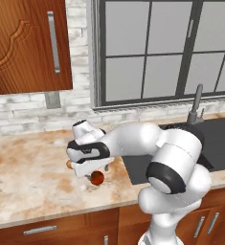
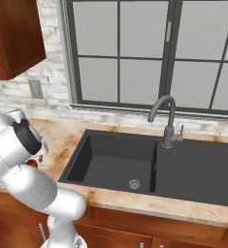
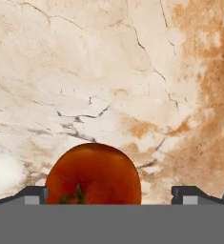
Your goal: Pick up all produce items and place them in the sink. Turn on the sink faucet to wash them. Then turn the sink off and put them in the tray.
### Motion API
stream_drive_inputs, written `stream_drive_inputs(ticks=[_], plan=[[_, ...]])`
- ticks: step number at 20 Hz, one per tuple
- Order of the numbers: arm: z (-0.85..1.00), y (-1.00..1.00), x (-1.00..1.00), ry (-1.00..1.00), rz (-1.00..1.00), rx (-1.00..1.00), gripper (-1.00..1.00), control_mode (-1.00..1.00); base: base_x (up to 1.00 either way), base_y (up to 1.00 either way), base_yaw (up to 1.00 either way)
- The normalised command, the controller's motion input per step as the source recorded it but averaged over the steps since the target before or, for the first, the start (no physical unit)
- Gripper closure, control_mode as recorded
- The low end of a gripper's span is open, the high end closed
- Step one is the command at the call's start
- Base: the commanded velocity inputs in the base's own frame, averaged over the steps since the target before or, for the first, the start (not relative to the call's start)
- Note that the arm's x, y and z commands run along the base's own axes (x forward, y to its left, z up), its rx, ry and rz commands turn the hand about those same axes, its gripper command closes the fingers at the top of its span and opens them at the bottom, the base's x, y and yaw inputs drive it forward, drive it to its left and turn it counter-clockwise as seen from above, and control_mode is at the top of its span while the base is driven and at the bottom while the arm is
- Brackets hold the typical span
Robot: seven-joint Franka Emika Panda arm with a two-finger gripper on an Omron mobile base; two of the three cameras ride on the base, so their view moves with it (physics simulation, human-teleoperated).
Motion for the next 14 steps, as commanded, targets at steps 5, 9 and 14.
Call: stream_drive_inputs(ticks=[5, 9, 14], plan=[[-0.29, 0.09, 0.05, 0.07, 0.01, 0.0, -1.0, -1.0, 0.0, 0.0, 0.0], [-0.24, -0.06, -0.18, 0.01, 0.0, 0.0, -1.0, -1.0, 0.0, 0.0, 0.0], [-0.16, -0.37, -0.46, 0.0, 0.0, 0.01, -1.0, -1.0, 0.0, 0.0, 0.0]])
